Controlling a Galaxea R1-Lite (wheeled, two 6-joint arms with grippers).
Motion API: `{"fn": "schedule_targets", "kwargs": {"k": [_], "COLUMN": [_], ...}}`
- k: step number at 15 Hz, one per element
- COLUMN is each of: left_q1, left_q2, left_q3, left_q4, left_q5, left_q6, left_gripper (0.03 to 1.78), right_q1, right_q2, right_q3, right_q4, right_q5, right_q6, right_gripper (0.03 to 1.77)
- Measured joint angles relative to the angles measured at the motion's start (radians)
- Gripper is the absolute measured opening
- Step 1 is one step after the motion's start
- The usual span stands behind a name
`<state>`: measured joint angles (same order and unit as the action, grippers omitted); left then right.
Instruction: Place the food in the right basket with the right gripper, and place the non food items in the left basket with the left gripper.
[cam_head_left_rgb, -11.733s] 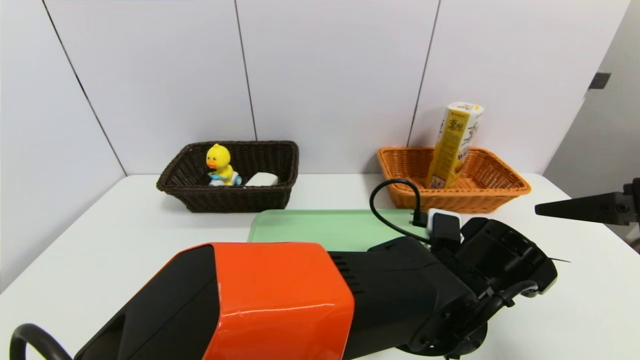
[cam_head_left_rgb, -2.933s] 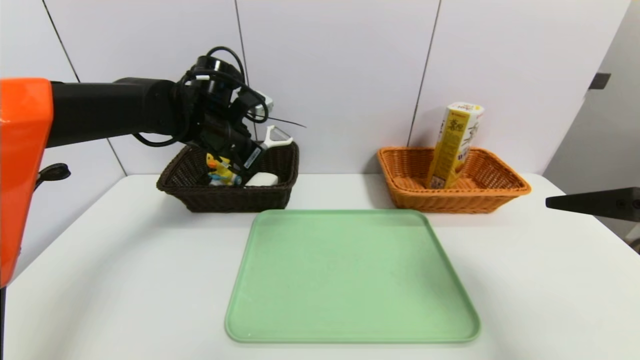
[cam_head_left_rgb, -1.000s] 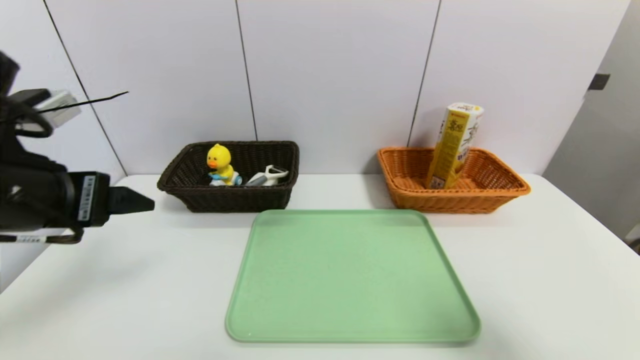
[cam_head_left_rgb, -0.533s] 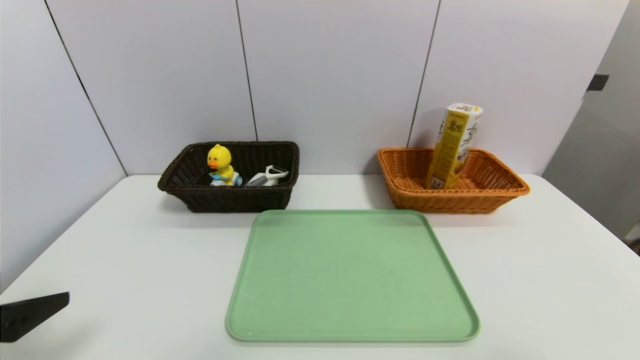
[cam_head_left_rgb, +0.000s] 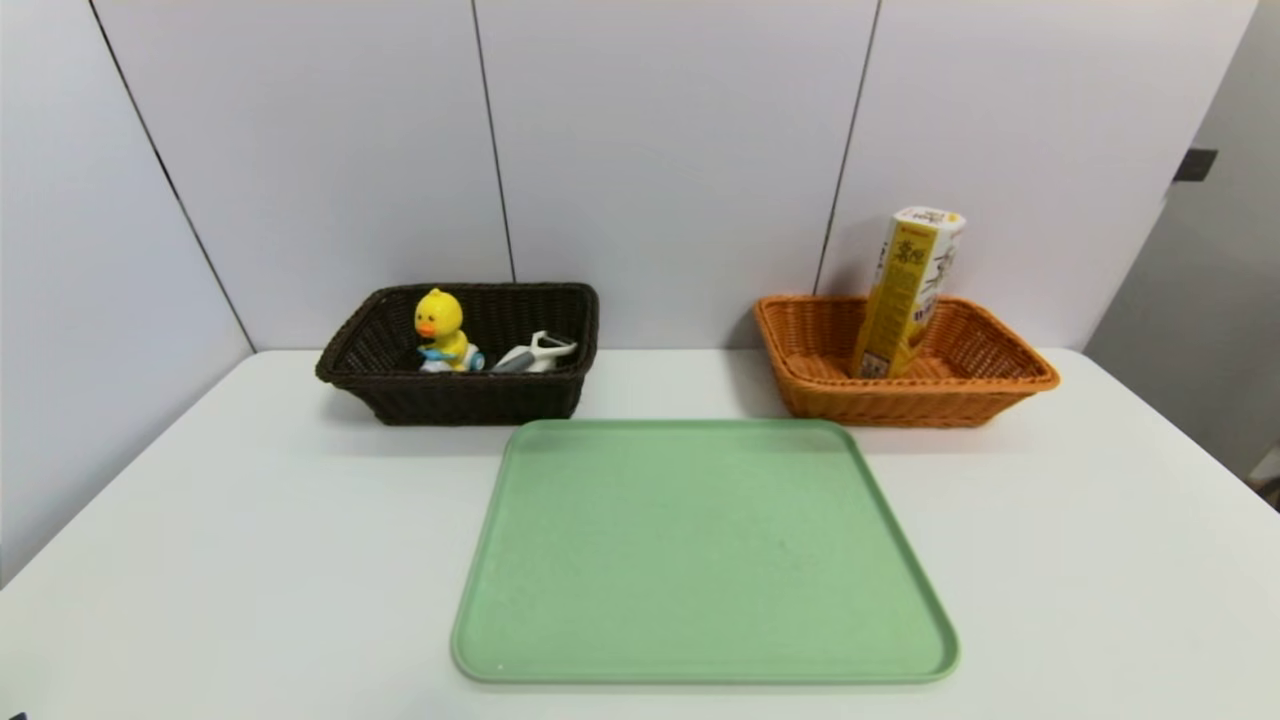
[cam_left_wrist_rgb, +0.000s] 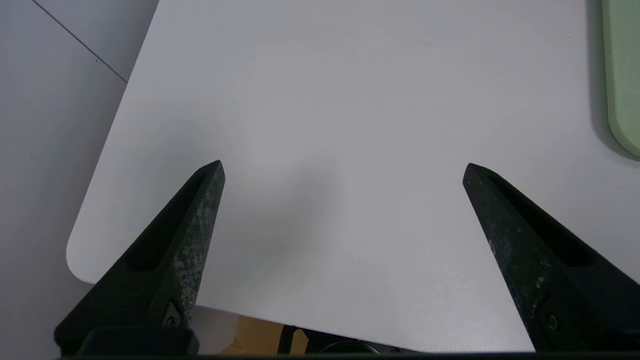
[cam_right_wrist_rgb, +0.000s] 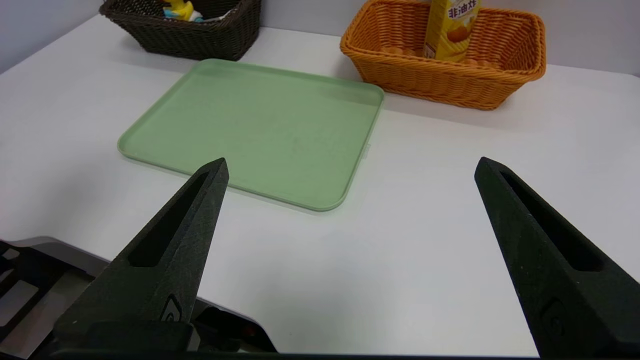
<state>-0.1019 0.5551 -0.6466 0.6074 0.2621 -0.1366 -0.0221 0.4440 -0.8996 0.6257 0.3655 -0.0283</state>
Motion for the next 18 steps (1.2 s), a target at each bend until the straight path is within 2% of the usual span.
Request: {"fn": "schedule_targets", "kwargs": {"k": [7, 13, 18], "left_q1": [0.045, 0.084, 0.103], "left_q2": [-0.119, -0.260, -0.386], "left_q3": [0.087, 0.156, 0.261], "left_q4": [0.002, 0.028, 0.018], "left_q5": [-0.003, -0.007, -0.009], "left_q6": [0.031, 0.058, 0.136], "left_gripper": [1.69, 1.69, 1.69], "right_q1": [0.028, 0.029, 0.023], "right_q2": [-0.089, -0.208, -0.322], "right_q3": [0.043, 0.124, 0.222], "right_q4": [0.098, 0.101, 0.089], "right_q5": [-0.001, 0.001, 0.003], "right_q6": [-0.013, -0.022, -0.046], "right_gripper": [1.70, 1.70, 1.70]}}
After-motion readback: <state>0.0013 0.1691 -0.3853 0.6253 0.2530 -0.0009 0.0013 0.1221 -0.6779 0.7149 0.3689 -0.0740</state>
